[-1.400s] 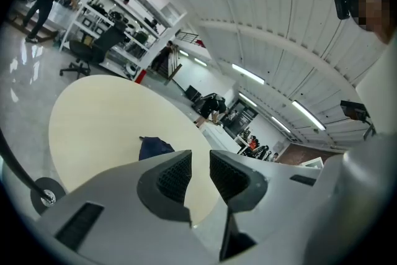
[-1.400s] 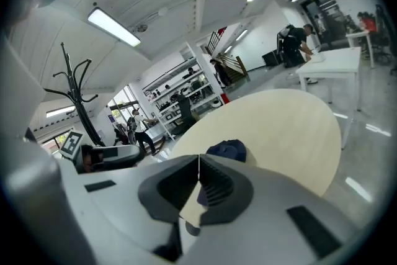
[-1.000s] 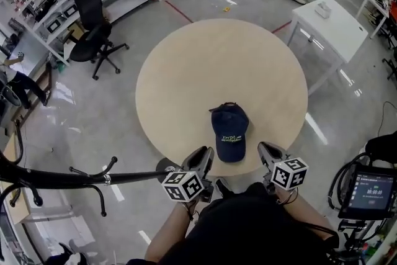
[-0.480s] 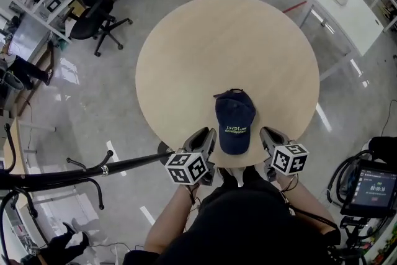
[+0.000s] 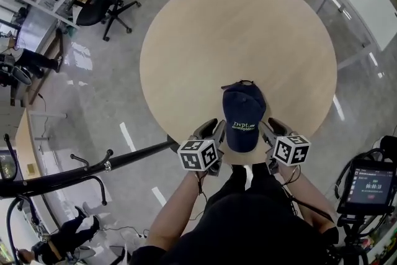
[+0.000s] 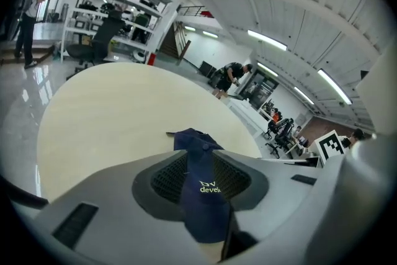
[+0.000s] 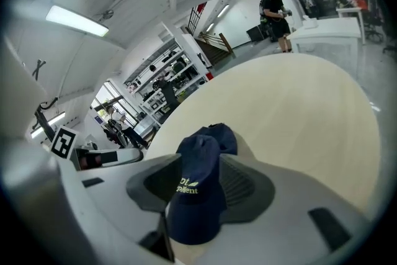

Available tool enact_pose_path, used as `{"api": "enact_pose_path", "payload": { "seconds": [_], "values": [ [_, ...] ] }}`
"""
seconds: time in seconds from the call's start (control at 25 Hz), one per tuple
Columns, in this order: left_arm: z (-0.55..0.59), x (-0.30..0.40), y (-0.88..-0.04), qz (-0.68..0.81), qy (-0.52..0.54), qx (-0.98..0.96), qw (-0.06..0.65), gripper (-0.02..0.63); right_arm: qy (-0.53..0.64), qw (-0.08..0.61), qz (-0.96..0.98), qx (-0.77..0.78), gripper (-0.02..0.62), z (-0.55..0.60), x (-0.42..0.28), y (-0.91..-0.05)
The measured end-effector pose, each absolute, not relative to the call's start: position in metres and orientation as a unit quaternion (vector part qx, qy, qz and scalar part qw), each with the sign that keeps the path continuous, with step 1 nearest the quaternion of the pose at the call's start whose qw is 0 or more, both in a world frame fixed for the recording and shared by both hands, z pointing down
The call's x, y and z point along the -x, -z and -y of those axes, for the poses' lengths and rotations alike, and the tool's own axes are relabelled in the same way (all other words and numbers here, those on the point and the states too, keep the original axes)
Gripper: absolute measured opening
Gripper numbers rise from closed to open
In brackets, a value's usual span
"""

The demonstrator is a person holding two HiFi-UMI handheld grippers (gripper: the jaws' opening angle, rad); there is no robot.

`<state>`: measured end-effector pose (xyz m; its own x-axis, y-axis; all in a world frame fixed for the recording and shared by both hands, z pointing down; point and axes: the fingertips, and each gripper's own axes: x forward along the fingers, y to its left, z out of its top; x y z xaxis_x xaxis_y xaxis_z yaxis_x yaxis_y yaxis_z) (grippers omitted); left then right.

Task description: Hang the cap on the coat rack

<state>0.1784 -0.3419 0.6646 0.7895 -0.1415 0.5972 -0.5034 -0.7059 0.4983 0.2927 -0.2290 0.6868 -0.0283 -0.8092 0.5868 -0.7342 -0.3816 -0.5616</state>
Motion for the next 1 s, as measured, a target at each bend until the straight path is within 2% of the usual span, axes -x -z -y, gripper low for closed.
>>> {"api": "enact_pose_path", "payload": {
  "seconds": [0.08,0.2,0.6,0.92,0.96,1.0],
  "values": [
    [0.343,-0.183,-0.675,0.181,-0.274,-0.878,0.348,0.152,0.463,0.041,-0.551,0.693,0.17,0.233,-0.293,-0.697],
    [0.343,-0.191,-0.689,0.173,-0.288,-0.873,0.353,0.178,0.484,0.044,-0.532,0.694,0.17,0.236,-0.296,-0.71],
    [0.364,-0.219,-0.757,0.186,-0.343,-0.843,0.369,0.184,0.518,0.051,-0.51,0.685,0.17,0.256,-0.316,-0.747],
    [0.355,-0.221,-0.766,0.167,-0.374,-0.832,0.374,0.184,0.524,0.044,-0.498,0.689,0.169,0.249,-0.314,-0.748],
    [0.353,-0.221,-0.767,0.164,-0.378,-0.832,0.373,0.184,0.524,0.043,-0.5,0.688,0.16,0.249,-0.313,-0.748],
    [0.352,-0.22,-0.767,0.16,-0.382,-0.832,0.369,0.184,0.523,0.044,-0.503,0.686,0.12,0.25,-0.312,-0.747]
  ]
}}
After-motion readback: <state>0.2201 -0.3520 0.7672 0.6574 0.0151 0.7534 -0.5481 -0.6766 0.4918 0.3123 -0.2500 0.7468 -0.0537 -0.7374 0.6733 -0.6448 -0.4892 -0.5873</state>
